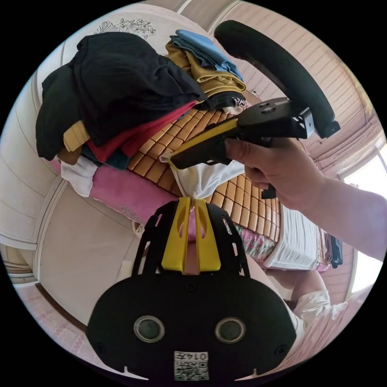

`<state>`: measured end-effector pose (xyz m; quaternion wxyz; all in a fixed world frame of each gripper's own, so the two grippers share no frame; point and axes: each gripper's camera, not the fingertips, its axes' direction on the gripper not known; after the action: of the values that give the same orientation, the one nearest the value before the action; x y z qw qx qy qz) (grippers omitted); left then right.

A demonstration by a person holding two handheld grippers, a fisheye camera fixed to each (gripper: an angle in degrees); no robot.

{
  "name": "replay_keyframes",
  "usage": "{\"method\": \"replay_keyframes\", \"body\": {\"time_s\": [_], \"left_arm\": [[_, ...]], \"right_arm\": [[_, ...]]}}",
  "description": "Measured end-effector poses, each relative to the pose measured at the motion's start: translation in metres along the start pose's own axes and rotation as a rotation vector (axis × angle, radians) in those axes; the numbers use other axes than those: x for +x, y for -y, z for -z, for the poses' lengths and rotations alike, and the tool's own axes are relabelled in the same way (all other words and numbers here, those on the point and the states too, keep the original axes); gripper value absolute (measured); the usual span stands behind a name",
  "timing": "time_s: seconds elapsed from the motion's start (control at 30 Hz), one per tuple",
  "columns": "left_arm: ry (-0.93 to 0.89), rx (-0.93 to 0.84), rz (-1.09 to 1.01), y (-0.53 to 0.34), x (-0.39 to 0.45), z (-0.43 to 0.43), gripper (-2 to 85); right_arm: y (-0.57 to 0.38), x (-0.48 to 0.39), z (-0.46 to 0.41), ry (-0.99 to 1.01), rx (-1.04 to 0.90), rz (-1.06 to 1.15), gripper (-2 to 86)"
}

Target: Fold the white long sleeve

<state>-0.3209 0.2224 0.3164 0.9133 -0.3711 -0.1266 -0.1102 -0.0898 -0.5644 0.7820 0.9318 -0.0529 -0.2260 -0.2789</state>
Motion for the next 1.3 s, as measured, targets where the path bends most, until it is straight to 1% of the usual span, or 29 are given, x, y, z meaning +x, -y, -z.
{"method": "replay_keyframes", "body": {"time_s": [0.03, 0.13, 0.2, 0.23, 0.3, 0.33, 0.4, 0.43, 0.47, 0.5, 0.53, 0.57, 0.6, 0.63, 0.67, 0.7, 0.73, 0.8, 0.83, 0.87, 0.9, 0.97, 1.0, 1.07, 1.3], "left_arm": [[0.005, 0.001, -0.008, -0.001, 0.002, 0.000, -0.4], [-0.001, 0.060, -0.063, -0.003, 0.019, 0.010, -0.9], [-0.076, 0.194, -0.142, 0.000, 0.043, 0.030, -0.9], [-0.097, 0.228, -0.160, 0.003, 0.051, 0.035, -1.0], [-0.230, 0.348, -0.223, 0.018, 0.086, 0.054, -1.0], [-0.269, 0.373, -0.256, 0.023, 0.098, 0.059, -1.0], [-0.346, 0.474, -0.437, 0.032, 0.159, 0.078, -1.0], [-0.369, 0.491, -0.485, 0.033, 0.175, 0.082, -1.0], [-0.444, 0.499, -0.569, 0.032, 0.207, 0.085, -1.0], [-0.539, 0.479, -0.634, 0.029, 0.237, 0.084, -1.0], [-0.587, 0.459, -0.663, 0.026, 0.252, 0.082, -0.9], [-0.674, 0.412, -0.722, 0.016, 0.282, 0.075, -0.9], [-0.736, 0.357, -0.789, 0.000, 0.311, 0.064, -0.8], [-0.751, 0.326, -0.828, -0.010, 0.325, 0.056, -0.7], [-0.752, 0.257, -0.899, -0.031, 0.351, 0.036, -0.5], [-0.733, 0.160, -0.957, -0.054, 0.374, 0.009, 0.0], [-0.719, 0.103, -0.983, -0.065, 0.384, -0.007, 0.4], [-0.677, -0.151, -1.050, -0.110, 0.412, -0.069, 4.1], [-0.676, -0.208, -1.056, -0.120, 0.416, -0.081, 4.3], [-0.682, -0.309, -1.060, -0.137, 0.423, -0.098, 4.9], [-0.693, -0.373, -1.086, -0.153, 0.429, -0.105, 5.0], [-0.657, -0.395, -1.132, -0.170, 0.440, -0.109, 5.1], [-0.619, -0.400, -1.151, -0.177, 0.449, -0.112, 5.2], [-0.558, -0.401, -1.159, -0.181, 0.464, -0.121, 5.4], [-0.351, -0.308, -1.185, -0.182, 0.526, -0.178, 7.3]], "right_arm": [[-0.003, 0.004, 0.003, 0.014, 0.009, -0.012, 0.9], [-0.032, 0.038, 0.034, 0.112, 0.123, -0.115, -0.1], [-0.069, 0.077, 0.074, 0.200, 0.264, -0.216, -0.3], [-0.080, 0.087, 0.086, 0.215, 0.304, -0.240, -0.3], [-0.135, 0.124, 0.141, 0.262, 0.477, -0.332, -0.3], [-0.151, 0.131, 0.156, 0.261, 0.519, -0.348, -0.3], [-0.226, 0.149, 0.217, 0.202, 0.670, -0.401, -0.1], [-0.246, 0.151, 0.231, 0.185, 0.701, -0.413, -0.1], [-0.288, 0.151, 0.257, 0.143, 0.756, -0.443, 0.1], [-0.331, 0.147, 0.278, 0.102, 0.797, -0.485, 0.3], [-0.352, 0.143, 0.287, 0.087, 0.813, -0.511, 0.4], [-0.394, 0.135, 0.297, 0.065, 0.839, -0.566, 0.7], [-0.433, 0.125, 0.300, 0.051, 0.839, -0.631, 1.1], [-0.451, 0.120, 0.297, 0.041, 0.826, -0.673, 1.3], [-0.485, 0.111, 0.285, 0.022, 0.767, -0.774, 1.8], [-0.516, 0.104, 0.264, 0.003, 0.677, -0.871, 2.3], [-0.531, 0.102, 0.250, -0.012, 0.618, -0.928, 2.5], [-0.587, 0.094, 0.189, -0.078, 0.382, -1.204, 3.5], [-0.600, 0.093, 0.176, -0.080, 0.334, -1.273, 3.7], [-0.621, 0.090, 0.157, -0.044, 0.289, -1.363, 4.3], [-0.636, 0.088, 0.148, 0.002, 0.325, -1.410, 5.1], [-0.646, 0.087, 0.144, 0.044, 0.378, -1.427, 6.0], [-0.646, 0.089, 0.145, 0.033, 0.391, -1.410, 6.3], [-0.641, 0.097, 0.145, -0.001, 0.374, -1.370, 6.5], [-0.617, 0.137, 0.141, -0.070, 0.329, -1.243, 7.8]]}}
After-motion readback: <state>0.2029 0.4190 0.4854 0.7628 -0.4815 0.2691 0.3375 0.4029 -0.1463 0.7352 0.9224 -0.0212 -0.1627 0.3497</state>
